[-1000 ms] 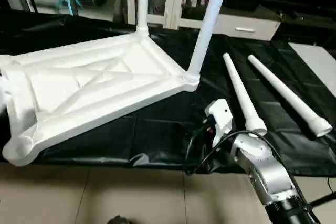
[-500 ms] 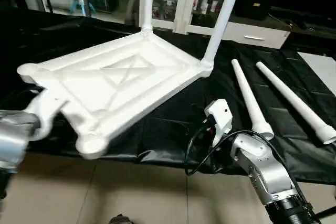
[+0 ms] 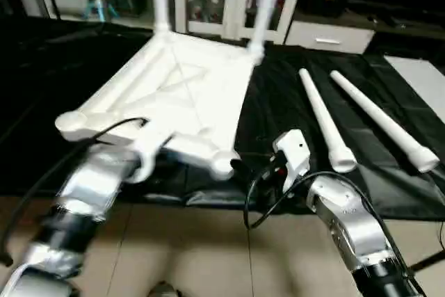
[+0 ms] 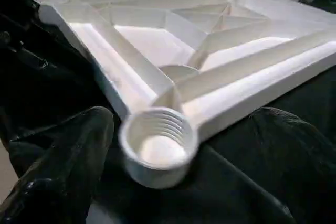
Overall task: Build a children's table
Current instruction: Rotate table base
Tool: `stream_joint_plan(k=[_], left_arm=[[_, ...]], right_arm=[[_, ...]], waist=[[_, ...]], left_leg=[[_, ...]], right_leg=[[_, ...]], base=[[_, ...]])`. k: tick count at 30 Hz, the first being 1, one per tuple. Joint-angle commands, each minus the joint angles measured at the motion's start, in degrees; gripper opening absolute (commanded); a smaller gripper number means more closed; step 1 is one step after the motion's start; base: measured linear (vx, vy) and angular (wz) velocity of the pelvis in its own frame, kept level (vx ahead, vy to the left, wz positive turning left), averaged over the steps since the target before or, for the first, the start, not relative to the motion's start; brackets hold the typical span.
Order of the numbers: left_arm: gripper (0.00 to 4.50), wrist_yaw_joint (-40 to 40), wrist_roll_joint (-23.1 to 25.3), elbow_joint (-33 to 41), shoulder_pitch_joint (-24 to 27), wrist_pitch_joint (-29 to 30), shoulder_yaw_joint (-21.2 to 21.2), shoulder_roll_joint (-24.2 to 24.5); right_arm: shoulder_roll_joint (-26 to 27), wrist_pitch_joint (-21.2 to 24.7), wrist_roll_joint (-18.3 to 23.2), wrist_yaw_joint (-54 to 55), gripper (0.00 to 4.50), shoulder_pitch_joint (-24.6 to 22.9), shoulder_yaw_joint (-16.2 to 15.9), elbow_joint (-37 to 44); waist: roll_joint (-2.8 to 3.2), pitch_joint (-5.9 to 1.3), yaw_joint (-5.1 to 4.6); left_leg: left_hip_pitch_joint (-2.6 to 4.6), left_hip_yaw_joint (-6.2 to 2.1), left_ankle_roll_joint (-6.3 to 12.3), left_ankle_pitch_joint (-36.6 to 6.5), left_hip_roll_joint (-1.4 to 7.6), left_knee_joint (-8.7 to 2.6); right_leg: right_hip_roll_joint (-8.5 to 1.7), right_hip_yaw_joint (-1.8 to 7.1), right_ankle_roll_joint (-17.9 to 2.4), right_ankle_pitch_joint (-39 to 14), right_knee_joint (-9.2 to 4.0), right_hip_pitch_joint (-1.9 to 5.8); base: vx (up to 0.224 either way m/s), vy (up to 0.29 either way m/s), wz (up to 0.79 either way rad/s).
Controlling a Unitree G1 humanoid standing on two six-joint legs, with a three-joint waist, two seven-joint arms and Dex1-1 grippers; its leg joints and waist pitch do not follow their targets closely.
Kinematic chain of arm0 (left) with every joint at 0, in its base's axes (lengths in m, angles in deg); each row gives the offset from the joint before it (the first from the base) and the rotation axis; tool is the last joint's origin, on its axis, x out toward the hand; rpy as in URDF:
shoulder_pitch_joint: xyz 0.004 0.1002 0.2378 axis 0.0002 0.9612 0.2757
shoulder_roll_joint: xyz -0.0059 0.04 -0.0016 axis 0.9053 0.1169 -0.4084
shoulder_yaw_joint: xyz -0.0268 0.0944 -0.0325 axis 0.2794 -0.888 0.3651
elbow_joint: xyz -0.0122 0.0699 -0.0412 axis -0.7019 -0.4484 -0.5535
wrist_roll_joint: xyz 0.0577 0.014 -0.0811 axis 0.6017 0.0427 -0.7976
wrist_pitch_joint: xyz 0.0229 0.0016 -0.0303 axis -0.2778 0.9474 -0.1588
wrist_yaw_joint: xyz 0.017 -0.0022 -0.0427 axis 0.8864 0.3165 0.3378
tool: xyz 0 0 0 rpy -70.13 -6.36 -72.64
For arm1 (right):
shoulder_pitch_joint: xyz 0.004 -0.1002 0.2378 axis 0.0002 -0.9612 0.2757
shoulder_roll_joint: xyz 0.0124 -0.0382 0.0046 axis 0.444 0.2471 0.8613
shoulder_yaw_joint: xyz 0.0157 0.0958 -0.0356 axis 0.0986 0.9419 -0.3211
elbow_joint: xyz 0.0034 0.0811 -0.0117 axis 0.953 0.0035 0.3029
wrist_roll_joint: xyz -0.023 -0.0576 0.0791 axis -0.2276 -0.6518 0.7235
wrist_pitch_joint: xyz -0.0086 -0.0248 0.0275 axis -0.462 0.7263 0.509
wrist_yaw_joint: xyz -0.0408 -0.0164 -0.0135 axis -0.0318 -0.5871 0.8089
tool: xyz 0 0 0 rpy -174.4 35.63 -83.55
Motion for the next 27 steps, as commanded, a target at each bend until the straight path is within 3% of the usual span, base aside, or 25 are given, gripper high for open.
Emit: stream_joint_plan(k=[1, 2, 3, 4, 5, 6, 7, 8, 9, 10, 11, 12, 13, 14, 15, 16, 17, 19, 20, 21, 22, 23, 25, 26, 27], left_arm=[[1.74, 1.98, 0.11, -1.28, -0.47, -1.46, 0.18, -1.05], [1.74, 2.72, 0.09, -1.97, -1.02, -2.81, 0.16, -2.18], [1.74, 2.79, 0.06, -2.06, -1.10, -3.02, 0.16, -2.36], [1.74, 3.11, -0.15, -2.77, -1.60, -4.46, 0.04, -3.44], [1.74, 3.46, -0.11, -3.07, -1.76, -4.82, 0.07, -3.79], [1.74, 3.72, -0.67, -3.03, -1.97, -6.27, 0.07, -5.46], [1.74, 3.24, -1.24, -2.54, -1.88, -6.83, -0.04, -6.12], [1.74, 3.24, -1.24, -2.54, -1.88, -6.83, -0.04, -6.12], [1.74, 1.87, -2.34, -1.31, -1.45, -7.00, -0.27, -6.63], [1.74, 0.31, -3.85, 0.36, -0.78, -7.57, -0.17, -7.15], [1.74, -0.02, -4.18, 0.73, -0.62, -7.69, -0.13, -7.24], [1.74, -0.93, -5.09, 1.89, -0.14, -8.00, 0.23, -7.08], [1.74, -1.38, -5.58, 2.58, 0.15, -8.21, 0.49, -6.94], [1.74, -1.38, -5.58, 2.58, 0.15, -8.21, 0.49, -6.94], [1.74, -4.29, -5.83, 5.54, 1.38, -8.48, 0.20, -3.51], [1.74, -5.77, -5.92, 6.94, 1.92, -8.49, 0.25, -1.50], [1.74, -7.86, -6.80, 8.81, 2.50, -7.31, 1.09, 1.13], [1.74, -9.28, -7.44, 10.10, 2.94, -6.67, 1.90, 3.12], [1.74, -10.55, -7.93, 11.18, 3.42, -6.34, 2.77, 5.04], [1.74, -12.24, -8.60, 12.41, 4.09, -5.17, 3.85, 7.92], [1.74, -13.63, -8.24, 13.21, 4.96, -4.39, 4.57, 11.40], [1.74, -14.25, -7.95, 13.51, 5.50, -3.84, 4.99, 13.50], [1.74, -14.40, -6.63, 13.27, 6.66, -3.25, 6.19, 17.87], [1.74, -14.27, -6.83, 13.54, 7.28, -2.63, 7.00, 19.03], [1.74, -14.28, -6.91, 13.65, 7.38, -2.52, 7.11, 19.17]], right_arm=[[-0.57, -0.33, -0.28, 0.47, 4.50, 0.35, 1.20, 0.23], [-0.64, -0.31, -0.30, 0.67, 4.50, 0.20, 1.42, 0.45], [-0.65, -0.31, -0.30, 0.71, 4.50, 0.18, 1.46, 0.49], [-0.72, -0.26, -0.28, 0.93, 4.50, 0.03, 1.68, 0.73], [-0.71, -0.30, -0.29, 1.07, 4.50, -0.01, 1.76, 0.81], [-0.68, -0.34, -0.19, 1.66, 4.50, -0.19, 2.26, 1.30], [-0.69, -0.28, -0.12, 1.85, 4.50, -0.24, 2.49, 1.55], [-0.69, -0.28, -0.12, 1.85, 4.50, -0.24, 2.49, 1.55], [-0.55, 0.22, 0.45, 1.92, 4.50, -0.32, 2.90, 1.93], [-0.49, 0.97, 1.37, 1.37, 4.50, -0.46, 3.10, 2.49], [-0.48, 1.15, 1.61, 1.21, 4.50, -0.49, 3.13, 2.62], [-0.58, 1.75, 2.48, 0.04, 4.50, -0.70, 2.77, 3.41], [-0.69, 2.10, 3.01, -0.79, 4.50, -0.87, 2.47, 3.99], [-0.69, 2.10, 3.01, -0.79, 4.50, -0.87, 2.47, 3.99], [-0.95, 4.75, 6.60, -5.19, 4.50, -1.56, 1.33, 6.94], [-1.17, 6.40, 8.22, -7.11, 4.50, -1.74, 0.73, 8.15], [-1.57, 7.97, 9.70, -9.28, 4.50, -1.83, -0.17, 9.33], [-1.87, 9.21, 10.60, -10.58, 4.50, -1.81, -0.81, 9.98], [-2.18, 10.57, 11.35, -11.79, 4.50, -1.71, -1.45, 10.41], [-2.67, 11.72, 11.60, -13.43, 4.50, -1.40, -2.66, 10.43], [-2.93, 12.65, 11.27, -15.10, 4.50, -0.79, -4.27, 9.53], [-3.01, 12.82, 10.81, -16.11, 4.50, -0.35, -5.32, 8.78], [-1.77, 12.08, 8.90, -17.28, 4.50, 1.60, -7.26, 4.98], [-0.01, 11.28, 8.15, -16.83, 4.50, 3.35, -7.34, 1.64], [0.29, 11.19, 8.09, -16.74, 4.50, 3.64, -7.31, 1.07]], waist=[[-0.96, -1.58, -0.24], [0.48, -2.05, 0.64], [0.48, -2.05, 0.64], [1.85, -4.25, 0.74], [3.00, -4.81, 0.52], [2.48, -3.78, -1.61], [2.28, -3.26, -1.78], [2.12, -2.91, -2.14], [2.37, -2.72, -2.73], [2.35, -2.88, -3.01], [2.39, -3.04, -3.27], [2.42, -3.42, -3.73], [2.31, -3.62, -3.87], [2.60, -3.61, -4.20], [1.90, -3.67, -4.64], [2.05, -3.59, -4.91], [1.59, -3.55, -5.28], [1.98, -3.61, -5.72], [1.60, -3.64, -5.71], [1.53, -3.69, -5.62], [1.71, -3.44, -5.71], [1.84, -3.37, -5.74], [1.15, -3.35, -5.77], [1.26, -3.52, -5.59], [1.48, -3.80, -5.47]], left_leg=[[7.45, -2.98, -1.75, -17.90, -1.49, 9.59], [1.44, -6.12, 0.63, -8.98, -2.78, 6.88], [1.44, -6.12, 0.63, -8.98, -2.78, 6.88], [3.19, -5.73, -2.96, -12.71, 0.23, -0.26], [4.99, -5.82, -3.14, -15.39, 0.95, -1.21], [2.83, -4.83, -1.83, -23.02, 0.64, -2.69], [3.10, -4.57, -1.31, -27.78, 0.42, -2.78], [3.93, -4.34, -1.14, -31.84, 0.08, -2.50], [4.84, -4.53, -1.06, -35.48, -0.44, -1.96], [4.41, -5.07, -0.80, -35.28, -0.35, -2.01], [4.00, -5.27, -0.58, -34.76, -0.22, -2.26], [2.87, -5.54, -0.23, -32.45, 0.09, -2.78], [2.45, -5.71, -0.07, -31.12, 0.35, -3.07], [1.62, -5.71, 0.16, -29.06, 0.61, -3.41], [1.42, -5.46, 0.26, -27.62, 0.71, -3.35], [0.60, -5.75, 0.36, -25.99, 0.75, -3.63], [0.20, -5.62, 0.44, -24.97, 0.72, -3.61], [0.60, -5.42, 0.21, -22.69, 0.60, -3.33], [1.30, -5.03, 0.19, -22.02, 0.65, -3.04], [1.17, -4.95, 0.14, -20.77, 0.61, -2.93], [1.48, -4.59, 0.11, -21.16, 0.52, -2.81], [1.62, -4.56, -0.08, -21.64, 0.53, -2.82], [1.75, -4.38, -0.52, -21.29, 0.48, -2.70], [2.39, -4.12, -0.98, -20.46, 0.54, -2.51], [2.56, -4.05, -1.22, -19.03, 0.59, -2.40]], right_leg=[[-8.18, 3.98, 1.44, -66.14, -17.78, -6.97], [-8.61, 5.54, -0.20, -58.46, -13.65, 1.22], [-8.61, 5.54, -0.20, -58.46, -13.65, 1.22], [-2.70, 1.79, -3.36, -23.51, -7.58, 1.92], [-1.13, 1.34, -5.78, -10.00, -6.09, 0.77], [-0.67, 0.62, -9.76, -2.27, -6.67, 2.69], [-0.76, 0.60, -8.98, -9.36, -7.73, 2.23], [-0.99, 0.45, -7.69, -17.34, -8.92, 1.43], [-1.58, -0.19, -4.74, -28.57, -10.80, 0.81], [-2.18, -0.89, -2.17, -32.93, -11.74, 1.47], [-2.42, -1.29, -1.63, -32.55, -11.92, 2.03], [-2.90, -1.80, -1.47, -29.30, -11.69, 3.30], [-3.21, -1.87, -1.88, -27.06, -11.43, 3.82], [-3.35, -1.88, -2.76, -23.30, -11.02, 4.15], [-3.48, -2.02, -3.57, -21.43, -10.99, 4.15], [-3.60, -1.90, -3.95, -20.76, -10.31, 4.71], [-3.56, -1.83, -3.81, -20.71, -10.37, 4.75], [-3.48, -1.47, -5.09, -18.63, -10.03, 4.11], [-3.37, -1.28, -6.72, -17.20, -9.91, 3.52], [-3.29, -0.99, -8.07, -15.78, -9.11, 3.57], [-3.02, -0.75, -8.53, -16.23, -9.09, 2.93], [-2.91, -0.70, -8.63, -16.49, -9.00, 2.84], [-2.87, -0.45, -8.97, -16.30, -8.59, 2.54], [-2.98, -0.18, -9.95, -15.03, -8.41, 2.06], [-3.06, -0.08, -11.02, -12.49, -8.07, 2.13]], base=[[-0.048, -0.137, 0.27], [-0.009, -0.115, 0.03], [0.052, -0.010, -0.09], [0.052, -0.010, -0.09], [-0.005, -0.021, 0.23], [-0.071, -0.014, 0.23], [-0.071, -0.014, 0.23], [0.000, 0.000, 0.00], [0.000, 0.000, 0.00], [0.000, 0.000, 0.00], [0.000, 0.000, 0.00], [0.000, 0.000, 0.00], [0.000, 0.000, 0.00], [0.000, 0.000, 0.00], [0.000, 0.000, 0.00], [0.000, 0.000, 0.00], [0.000, 0.000, 0.00], [0.000, 0.000, 0.00], [0.000, 0.000, 0.00], [0.000, 0.000, 0.00], [0.000, 0.000, 0.00], [0.000, 0.000, 0.00], [0.057, -0.029, 0.06], [0.061, -0.037, 0.11], [0.073, -0.040, 0.17]])
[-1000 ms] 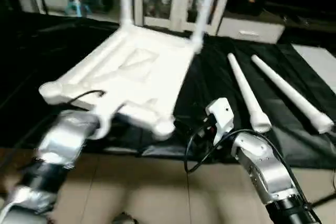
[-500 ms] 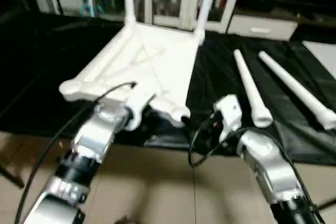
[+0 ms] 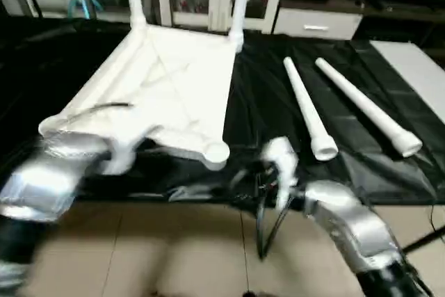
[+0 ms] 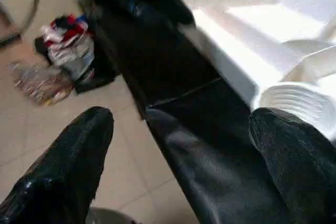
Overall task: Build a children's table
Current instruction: Rotate table base
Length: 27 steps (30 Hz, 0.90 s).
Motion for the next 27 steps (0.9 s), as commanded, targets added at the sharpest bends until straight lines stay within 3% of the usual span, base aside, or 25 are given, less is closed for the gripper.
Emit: stream_joint_plan(k=[1, 3, 6, 9, 10, 11, 13, 16, 19, 20, 21, 22, 24, 25, 26, 27], left_arm=[[1.74, -0.78, -0.59, 2.43, 1.01, 1.75, 0.28, 0.30], [1.74, -0.97, -0.98, 3.13, 1.27, 2.33, 0.30, 0.57], [1.74, -0.79, -2.33, 5.49, 2.26, 3.52, -0.68, 0.03], [1.74, -0.61, -2.66, 6.23, 2.14, 3.51, -1.70, -0.89], [1.74, -0.49, -2.73, 6.34, 1.87, 3.21, -2.12, -1.74], [1.74, -0.48, -2.72, 6.32, 1.85, 3.17, -2.16, -1.80], [1.74, -0.14, -2.40, 6.00, 1.38, 1.71, -2.66, -2.66], [1.74, 0.68, -2.84, 5.67, 0.38, -1.01, -2.39, -4.54], [1.74, 1.62, -5.26, 3.62, -2.36, -7.44, -0.73, -9.68], [1.74, 2.09, -5.99, 0.40, -5.19, -11.22, -1.00, -13.35], [1.93, 2.26, -5.87, -0.52, -5.86, -12.19, -1.29, -14.07], [2.03, 2.40, -5.78, -1.21, -6.37, -12.92, -1.52, -14.61], [2.09, 2.03, -3.90, -6.58, -9.02, -18.11, -4.23, -16.84], [2.12, 1.22, -2.39, -11.32, -11.00, -21.21, -6.39, -18.37], [2.12, 0.98, -1.83, -13.02, -11.67, -22.36, -7.05, -18.90], [2.23, 0.53, -0.90, -16.71, -13.10, -24.19, -8.23, -20.26]], right_arm=[[1.86, -0.72, -0.83, -0.16, 4.50, 3.09, -0.01, -5.22], [2.31, -0.65, -0.68, -0.28, 4.50, 3.85, 0.00, -6.61], [4.98, -4.34, -2.91, 1.95, 4.50, 9.45, 0.34, -17.94], [5.99, -7.77, -5.94, 5.76, 4.50, 14.14, 0.99, -27.23], [5.97, -9.87, -8.44, 9.13, 4.50, 16.87, 1.21, -32.33], [5.97, -10.02, -8.60, 9.37, 4.50, 17.07, 1.23, -32.68], [6.02, -11.73, -9.55, 11.97, 4.50, 18.87, 2.06, -35.90], [6.52, -13.01, -8.58, 11.97, 4.50, 19.72, 3.55, -37.16], [7.62, -12.69, -3.85, 7.94, 4.50, 19.18, 6.74, -33.97], [7.37, -11.23, -0.15, 4.94, 4.50, 17.92, 8.81, -28.96], [7.19, -11.08, 0.52, 4.42, 4.50, 17.68, 9.16, -27.95], [7.06, -10.96, 1.04, 4.02, 4.50, 17.50, 9.44, -27.19], [4.12, -9.34, 3.28, 2.00, 4.50, 14.89, 10.21, -19.59], [0.57, -7.15, 4.67, 0.67, 4.50, 12.28, 10.97, -12.83], [-0.64, -6.29, 5.10, 0.16, 4.50, 11.39, 11.25, -10.59], [-4.07, -4.78, 4.66, -0.86, 4.50, 9.20, 11.25, -6.16]], waist=[[1.22, -3.68, 0.52], [0.96, -3.66, 1.14], [0.55, -4.35, 1.56], [0.33, -4.49, 1.62], [0.22, -4.38, 1.60], [0.35, -4.33, 1.55], [0.48, -3.88, 1.66], [0.42, -3.81, 1.72], [0.26, -4.05, 2.11], [0.10, -4.18, 2.47], [0.08, -4.35, 2.72], [-0.11, -4.55, 2.73], [0.42, -4.67, 2.78], [1.69, -4.58, 3.33], [1.09, -4.52, 3.38], [1.61, -4.77, 3.59]], left_leg=[[0.56, 0.51, -0.68, -14.49, 1.72, -4.82], [1.04, 1.14, -0.59, -13.52, 1.64, -4.49], [0.07, 1.47, -0.24, -6.57, 1.35, -4.12], [-0.32, 1.60, -0.07, -2.92, 1.15, -3.87], [-0.51, 1.57, -0.36, -3.81, 1.17, -3.93], [-0.50, 1.54, -0.71, -4.47, 1.20, -3.98], [-0.17, 1.58, -1.98, -10.14, 1.33, -4.23], [0.15, 1.52, -2.78, -14.20, 1.53, -4.39], [0.31, 1.58, -2.57, -14.46, 1.67, -4.31], [-0.12, 1.58, -1.76, -13.30, 1.63, -4.31], [0.00, 1.68, -1.50, -12.46, 1.73, -4.15], [-0.31, 1.62, -1.04, -10.19, 1.74, -4.06], [-0.72, 1.48, -1.13, -8.05, 1.60, -3.95], [-0.21, 1.51, -0.81, -7.75, 1.40, -3.82], [0.10, 1.77, -0.38, -7.79, 1.36, -3.72], [-0.26, 1.59, -0.44, -7.11, 1.29, -3.68]], right_leg=[[-2.79, 3.01, -11.05, -13.71, -2.88, 1.67], [-2.47, 3.27, -12.01, -11.41, -2.45, 1.22], [-2.31, 3.67, -13.95, -4.09, -0.73, 1.92], [-2.27, 3.58, -14.81, -0.81, -0.27, 2.35], [-2.36, 3.59, -14.30, -2.53, -0.45, 2.61], [-2.48, 3.63, -14.11, -3.79, -0.50, 2.54], [-2.53, 3.80, -12.04, -11.34, -1.48, 2.25], [-2.47, 3.85, -10.05, -16.23, -2.01, 1.96], [-2.44, 3.81, -9.91, -15.60, -2.06, 1.82], [-2.40, 3.78, -9.78, -13.90, -1.98, 2.24], [-2.40, 3.81, -9.70, -12.44, -1.88, 2.14], [-2.24, 3.70, -10.15, -9.10, -1.30, 2.32], [-2.14, 3.61, -9.65, -6.33, -0.98, 2.63], [-1.80, 3.64, -8.73, -5.64, -1.27, 2.47], [-1.54, 3.70, -8.30, -5.04, -1.63, 2.28], [-1.61, 3.80, -8.98, -2.97, -0.93, 2.72]], base=[[0.073, -0.040, 0.17], [0.072, -0.029, 0.20], [0.045, -0.014, 0.11], [0.000, 0.000, 0.00], [0.000, 0.000, 0.00], [0.000, 0.000, 0.00], [0.000, 0.000, 0.00], [0.000, 0.000, 0.00], [0.000, 0.000, 0.00], [0.000, 0.000, 0.00], [0.000, 0.000, 0.00], [0.000, 0.000, 0.00], [0.000, 0.000, 0.00], [0.000, 0.000, 0.00], [0.000, 0.000, 0.00], [0.000, 0.000, 0.00]])
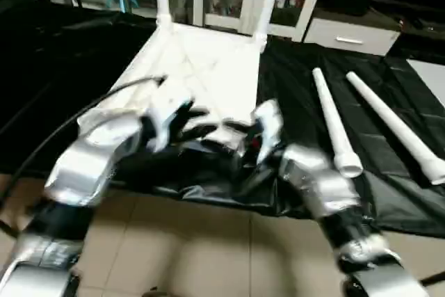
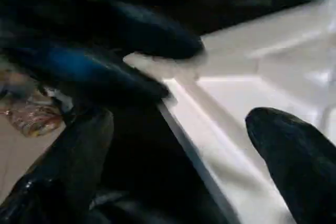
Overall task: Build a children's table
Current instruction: Rotate table base
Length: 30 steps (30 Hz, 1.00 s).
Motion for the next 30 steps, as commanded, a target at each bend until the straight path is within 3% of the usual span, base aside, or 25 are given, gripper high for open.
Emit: stream_joint_plan(k=[1, 2, 3, 4, 5, 6, 7, 8, 9, 10, 11, 12, 13, 15, 16, 18, 21, 23, 24, 25, 30], left_arm=[[2.37, -1.00, 1.82, -4.83, -1.58, -2.90, -2.53, -1.64], [2.45, -1.15, 1.95, -5.43, -1.79, -3.18, -2.72, -1.87], [2.49, -1.82, 2.40, -7.50, -2.53, -4.15, -3.52, -2.62], [2.53, -3.56, 3.34, -12.56, -4.04, -6.44, -5.18, -4.21], [2.62, -3.56, 3.34, -12.56, -4.04, -6.44, -5.18, -4.21], [2.75, -4.19, 4.13, -14.79, -4.68, -7.83, -6.12, -4.55], [2.84, -4.75, 4.79, -17.79, -5.56, -9.76, -6.85, -5.07], [2.88, -5.08, 5.19, -19.80, -6.16, -11.14, -7.32, -5.38], [2.90, -5.20, 5.88, -22.52, -7.10, -13.01, -7.77, -5.82], [2.95, -5.21, 5.93, -22.72, -7.17, -13.15, -7.81, -5.85], [3.06, -5.31, 6.85, -25.79, -8.25, -14.97, -8.39, -6.33], [3.19, -5.16, 8.00, -28.53, -9.27, -16.80, -9.02, -6.60], [3.30, -5.09, 9.62, -32.80, -10.93, -19.08, -9.89, -7.06], [3.38, -3.41, 11.91, -37.84, -13.32, -21.67, -10.85, -7.28], [3.49, -3.41, 11.91, -37.84, -13.32, -21.67, -10.85, -7.28], [3.67, -1.46, 14.60, -43.76, -16.11, -23.49, -12.15, -6.81], [3.83, 0.03, 15.87, -46.75, -17.45, -24.56, -12.50, -6.62], [3.83, 1.22, 16.93, -50.24, -18.93, -25.18, -12.66, -6.72], [3.83, 1.15, 17.60, -52.20, -19.65, -25.27, -12.74, -6.82], [3.69, 0.70, 17.95, -53.54, -20.05, -25.36, -12.72, -6.91], [3.36, -1.72, 15.65, -56.46, -20.39, -25.54, -10.06, -8.15]], right_arm=[[-3.51, 2.55, -0.22, -1.70, 4.50, -2.23, 1.23, 5.56], [-4.14, 2.67, -0.59, -1.85, 4.50, -2.65, 1.15, 6.16], [-6.44, 2.95, -2.06, -2.29, 4.50, -4.21, 0.79, 8.20], [-10.82, 3.97, -5.72, -1.90, 4.50, -7.77, 0.59, 12.08], [-10.82, 3.97, -5.72, -1.90, 4.50, -7.77, 0.59, 12.08], [-12.36, 4.44, -7.23, -1.41, 4.50, -9.30, 0.73, 13.45], [-13.76, 5.31, -7.48, -1.22, 4.50, -11.41, 1.50, 15.52], [-14.63, 5.92, -7.39, -1.15, 4.50, -12.81, 2.04, 16.96], [-15.59, 7.17, -6.33, -0.77, 4.50, -14.28, 2.60, 18.98], [-15.66, 7.26, -6.25, -0.74, 4.50, -14.39, 2.64, 19.13], [-16.72, 8.44, -5.24, -0.75, 4.50, -16.01, 3.00, 21.32], [-17.65, 9.44, -4.44, -0.70, 4.50, -17.18, 3.04, 23.13], [-18.81, 10.69, -3.80, -0.79, 4.50, -18.89, 3.08, 25.64], [-19.43, 11.71, -3.82, -0.53, 4.50, -20.47, 3.05, 28.11], [-19.43, 11.71, -3.82, -0.53, 4.50, -20.47, 3.05, 28.11], [-19.40, 12.87, -4.34, -0.42, 4.50, -21.64, 3.20, 30.33], [-19.45, 13.41, -4.45, -0.20, 4.50, -22.16, 3.25, 31.32], [-20.25, 14.33, -3.86, 0.10, 4.50, -22.67, 2.84, 32.56], [-20.67, 14.96, -3.53, 0.08, 4.50, -22.89, 2.52, 33.25], [-20.98, 15.33, -3.37, 0.01, 4.50, -23.08, 2.31, 33.80], [-20.37, 16.60, -1.67, -1.04, 4.50, -22.69, 2.68, 35.01]], waist=[[1.56, -4.58, -0.13], [1.32, -4.66, -0.16], [2.61, -4.78, -0.10], [2.77, -4.67, -0.19], [2.23, -4.63, -0.18], [2.51, -4.68, -0.27], [2.08, -4.55, -0.35], [2.77, -4.51, -0.55], [2.66, -4.58, -0.59], [2.93, -4.42, -0.80], [3.80, -4.44, -0.82], [3.65, -4.27, -0.98], [4.43, -4.41, -1.04], [4.52, -4.37, -1.19], [4.53, -4.43, -1.23], [5.17, -4.40, -1.48], [5.25, -4.48, -1.70], [4.98, -4.50, -1.78], [5.22, -4.61, -1.71], [4.88, -4.64, -1.76], [4.83, -4.69, -1.54]], left_leg=[[0.35, 0.15, 0.11, -6.58, 0.47, -3.88], [0.18, 0.13, 0.25, -6.02, 0.36, -3.87], [0.23, 0.03, -0.02, -6.06, 0.41, -3.75], [0.22, 0.08, 0.02, -6.79, 0.30, -3.68], [0.38, 0.20, 0.25, -7.00, 0.36, -3.64], [-0.15, -0.01, 0.57, -7.23, 0.27, -3.69], [-0.42, 0.10, 0.94, -7.53, 0.13, -3.71], [-0.17, 0.09, 1.36, -9.47, 0.14, -3.57], [-0.31, -0.04, 1.44, -9.70, 0.19, -3.60], [-0.60, -0.01, 1.84, -10.18, -0.04, -3.62], [-0.53, -0.18, 1.71, -10.43, 0.07, -3.68], [-0.13, 0.02, 2.24, -11.47, 0.02, -3.60], [-0.46, -0.24, 2.40, -10.65, 0.02, -3.62], [-0.07, -0.09, 2.51, -12.03, -0.03, -3.56], [-0.42, -0.29, 2.32, -11.62, 0.07, -3.67], [-0.37, -0.32, 2.19, -12.02, 0.06, -3.63], [-0.33, -0.32, 2.30, -12.10, 0.10, -3.60], [-0.44, -0.27, 2.56, -11.48, 0.09, -3.54], [-0.32, -0.27, 2.72, -11.16, 0.11, -3.47], [-0.44, -0.25, 2.97, -10.64, 0.09, -3.47], [-0.49, -0.22, 3.86, -9.22, 0.34, -3.39]], right_leg=[[-1.90, 2.35, -9.68, -1.40, -2.69, 3.51], [-1.89, 2.32, -9.76, -0.92, -2.77, 3.69], [-2.07, 2.32, -10.35, -0.25, -2.48, 3.56], [-1.93, 2.25, -10.67, -0.31, -3.11, 3.66], [-1.82, 2.21, -10.63, -0.23, -3.36, 3.67], [-2.14, 2.23, -11.63, -0.12, -2.87, 4.09], [-2.04, 2.21, -10.95, -1.77, -3.41, 4.19], [-2.14, 2.25, -10.28, -5.14, -4.01, 4.23], [-2.28, 2.21, -10.36, -5.87, -3.79, 4.41], [-2.22, 2.05, -9.21, -9.47, -4.40, 4.54], [-2.38, 2.02, -9.06, -10.96, -4.35, 4.42], [-2.05, 2.04, -7.73, -14.24, -5.27, 4.02], [-2.16, 2.11, -7.84, -13.58, -4.89, 4.32], [-1.92, 1.93, -6.75, -16.23, -5.52, 4.03], [-2.03, 1.89, -6.88, -16.14, -5.22, 4.29], [-2.02, 1.80, -7.53, -16.30, -5.40, 4.06], [-1.89, 1.82, -8.31, -14.52, -5.29, 4.06], [-1.98, 1.81, -8.71, -14.36, -5.23, 4.17], [-2.06, 1.85, -8.74, -14.43, -5.17, 4.12], [-2.03, 1.83, -8.71, -14.09, -5.20, 4.23], [-2.40, 1.90, -10.43, -11.89, -4.88, 4.10]], base=[[0.000, 0.000, 0.00], [0.000, 0.000, 0.00], [0.000, 0.000, 0.00], [0.000, 0.000, 0.00], [0.000, 0.000, 0.00], [0.000, 0.000, 0.00], [0.000, 0.000, 0.00], [0.000, 0.000, 0.00], [0.000, 0.000, 0.00], [0.000, 0.000, 0.00], [0.000, 0.000, 0.00], [0.000, 0.000, 0.00], [0.000, 0.000, 0.00], [0.000, 0.000, 0.00], [0.000, 0.000, 0.00], [0.000, 0.000, 0.00], [0.000, 0.000, 0.00], [0.000, 0.000, 0.00], [0.000, 0.000, 0.00], [0.000, 0.000, 0.00], [0.000, 0.000, 0.00]])
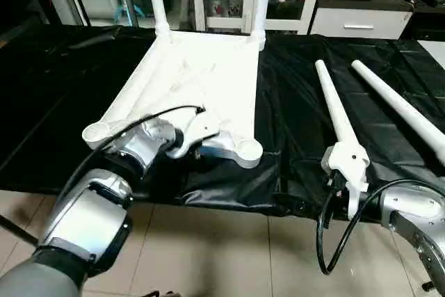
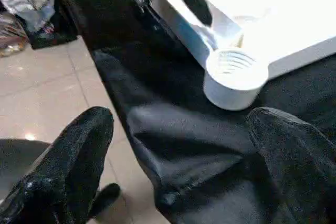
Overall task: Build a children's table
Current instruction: Rotate table base
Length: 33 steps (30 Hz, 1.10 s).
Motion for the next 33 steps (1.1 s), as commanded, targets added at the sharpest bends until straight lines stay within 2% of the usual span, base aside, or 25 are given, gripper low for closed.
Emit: stream_joint_plan(k=[1, 2, 3, 4, 6, 11, 12, 14, 15, 18, 24, 28, 32, 33], left_arm=[[3.24, -1.05, -1.52, -0.54, -1.10, -0.85, 1.69, -0.39], [3.09, -1.11, -1.83, -0.67, -1.04, -1.17, 2.02, -0.66], [3.07, -1.15, -2.03, -0.91, -1.04, -1.55, 2.31, -0.96], [3.02, -1.17, -2.15, -1.11, -1.04, -1.84, 2.51, -1.18], [2.76, -1.22, -2.31, -1.88, -1.18, -2.50, 3.10, -2.01], [2.45, 1.37, -0.93, -3.50, -1.94, -3.51, 3.67, -3.20], [2.25, 2.16, -0.16, -3.85, -2.16, -3.22, 3.10, -3.21], [2.25, 3.19, 0.21, -4.22, -2.30, -2.75, 2.93, -3.22], [1.99, 4.38, 0.61, -4.60, -2.43, -2.39, 2.80, -3.19], [1.80, 6.05, 1.24, -5.20, -2.67, -2.17, 2.93, -3.23], [1.39, 7.83, 3.18, -6.23, -2.73, -2.06, 2.50, -3.35], [1.15, 10.30, 2.93, -6.73, -2.97, -0.44, 3.49, -3.56], [0.95, 19.98, 3.43, -7.85, -4.39, 4.49, 5.48, -3.02], [0.93, 19.98, 3.43, -7.85, -4.39, 4.49, 5.48, -3.02]], right_arm=[[-0.26, 0.81, 0.73, -0.86, 4.50, 0.38, 0.09, 1.53], [-0.21, 0.82, 0.65, -0.86, 4.50, 0.51, -0.04, 1.45], [-0.19, 0.84, 0.61, -0.81, 4.50, 0.62, -0.15, 1.39], [-0.17, 0.86, 0.59, -0.77, 4.50, 0.69, -0.23, 1.35], [-0.18, 0.84, 0.46, -0.53, 4.50, 1.02, -0.52, 1.07], [-0.33, 1.06, 0.67, 0.01, 4.50, 1.49, -0.73, 0.97], [-0.36, 1.00, 0.58, 0.10, 4.50, 1.44, -0.76, 0.97], [-0.36, 0.98, 0.52, 0.15, 4.50, 1.39, -0.78, 0.99], [-0.36, 0.98, 0.47, 0.25, 4.50, 1.32, -0.79, 1.08], [-0.38, 1.01, 0.49, 0.47, 4.50, 1.21, -0.85, 1.24], [-0.63, 0.74, -0.05, 0.68, 4.50, 0.86, -1.21, 1.23], [-0.52, 0.74, 0.01, 0.78, 4.50, 0.99, -1.14, 1.18], [-0.31, 0.53, -0.17, 1.06, 4.50, 1.15, -1.30, 0.89], [-0.31, 0.53, -0.17, 1.06, 4.50, 1.15, -1.30, 0.89]], waist=[[-0.83, -4.24, 0.34], [-1.13, -4.21, 0.34], [-0.97, -4.20, 0.47], [-1.22, -4.16, 0.57], [-1.20, -4.11, 0.64], [-1.15, -4.13, 1.00], [-1.12, -4.12, 1.05], [-0.98, -4.14, 1.07], [-1.15, -4.06, 1.01], [-0.99, -4.10, 1.09], [-1.13, -4.05, 0.37], [-1.18, -4.07, -0.11], [-1.22, -4.04, -0.59], [-1.22, -4.04, -0.59]], left_leg=[[-0.23, 0.02, 3.75, -9.16, 0.44, -3.38], [-0.29, 0.03, 3.83, -9.15, 0.45, -3.40], [-0.34, 0.01, 3.82, -9.14, 0.45, -3.41], [-0.34, 0.02, 4.01, -9.06, 0.47, -3.41], [-0.34, 0.11, 4.15, -9.01, 0.42, -3.38], [-0.26, 0.08, 4.09, -8.86, 0.51, -3.41], [-0.28, 0.05, 3.97, -8.96, 0.53, -3.44], [-0.28, -0.01, 3.86, -8.81, 0.55, -3.45], [-0.38, 0.02, 3.84, -8.89, 0.47, -3.48], [-0.30, 0.01, 3.74, -9.13, 0.43, -3.44], [-0.57, -0.13, 3.54, -9.58, 0.32, -3.55], [-0.64, -0.12, 3.84, -9.27, 0.25, -3.45], [-0.79, -0.13, 4.12, -9.18, 0.11, -3.31], [-0.79, -0.13, 4.12, -9.18, 0.11, -3.31]], right_leg=[[-2.42, 2.02, -11.41, -11.33, -4.44, 3.71], [-2.46, 2.03, -11.57, -11.18, -4.42, 3.76], [-2.51, 2.00, -11.70, -11.37, -4.31, 3.79], [-2.59, 1.99, -11.61, -11.77, -4.32, 3.79], [-2.57, 2.00, -11.35, -12.37, -4.48, 3.72], [-2.64, 2.07, -10.41, -13.04, -4.55, 3.67], [-2.62, 2.05, -10.24, -13.08, -4.57, 3.69], [-2.63, 2.04, -10.13, -12.76, -4.47, 3.70], [-2.57, 2.03, -9.93, -12.95, -4.57, 3.74], [-2.62, 2.01, -9.58, -13.79, -4.66, 3.72], [-2.53, 1.88, -8.76, -15.12, -4.87, 3.87], [-2.50, 1.83, -9.28, -14.29, -4.79, 3.91], [-2.36, 1.71, -9.44, -14.19, -4.71, 4.05], [-2.36, 1.71, -9.44, -14.19, -4.71, 4.05]], base=[[0.000, 0.000, 0.00], [0.000, 0.000, 0.00], [0.000, 0.000, 0.00], [0.000, 0.000, 0.00], [0.000, 0.000, 0.00], [0.000, 0.000, 0.00], [0.000, 0.000, 0.00], [0.000, 0.000, 0.00], [0.000, 0.000, 0.00], [0.000, 0.000, 0.00], [0.000, 0.000, 0.00], [0.000, 0.000, 0.00], [0.000, 0.000, 0.00], [0.000, 0.000, 0.00]])
